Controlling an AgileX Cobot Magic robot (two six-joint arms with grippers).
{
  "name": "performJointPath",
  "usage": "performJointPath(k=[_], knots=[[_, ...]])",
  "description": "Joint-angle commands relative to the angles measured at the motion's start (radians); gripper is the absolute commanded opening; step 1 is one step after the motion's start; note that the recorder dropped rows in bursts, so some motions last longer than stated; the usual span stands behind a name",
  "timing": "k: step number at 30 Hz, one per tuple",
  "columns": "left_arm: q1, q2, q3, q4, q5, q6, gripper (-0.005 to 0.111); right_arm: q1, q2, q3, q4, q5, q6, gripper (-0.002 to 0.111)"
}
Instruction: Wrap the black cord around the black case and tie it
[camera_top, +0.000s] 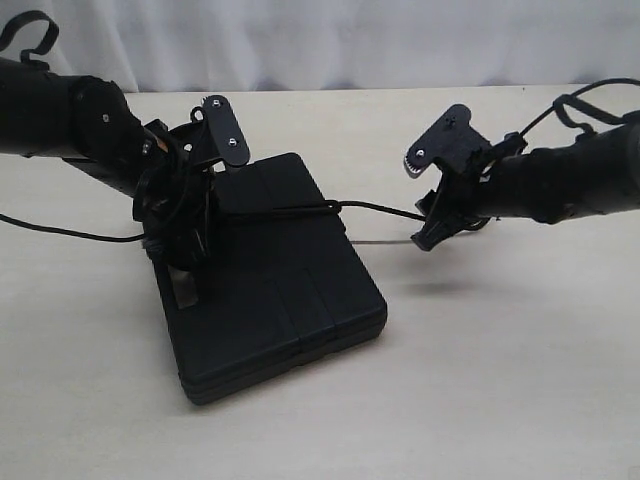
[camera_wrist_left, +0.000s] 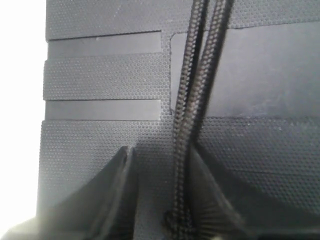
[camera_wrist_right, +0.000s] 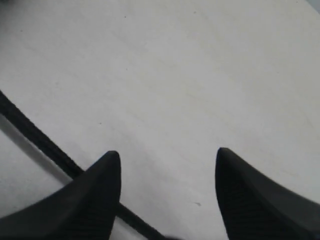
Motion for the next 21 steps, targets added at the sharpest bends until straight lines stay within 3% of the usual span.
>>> performJointPath(k=[1,8,11,18,21], knots=[[0.003,0.014,0.016,-0.014,0.064,-0.007,0.034,-0.001,0.049,0.003,0.009,-0.027,-0.018,0.054],[0.003,0.014,0.016,-0.014,0.062,-0.007,0.034,-0.001,0.095,0.003,0.009,-0.053,-0.045,0.051],[0.003,0.014,0.016,-0.014,0.057,-0.007,0.034,-0.001,0.108,0.003,0.009,-0.053,-0.06,0.041],[0.003,0.014,0.016,-0.014,0.057,-0.007,0.034,-0.012,0.11,0.003,0.016,-0.052,-0.065,0.004],[0.003,0.014,0.016,-0.014,0.057,-0.007,0.034,-0.056,0.126,0.003,0.071,-0.056,-0.063,0.004]])
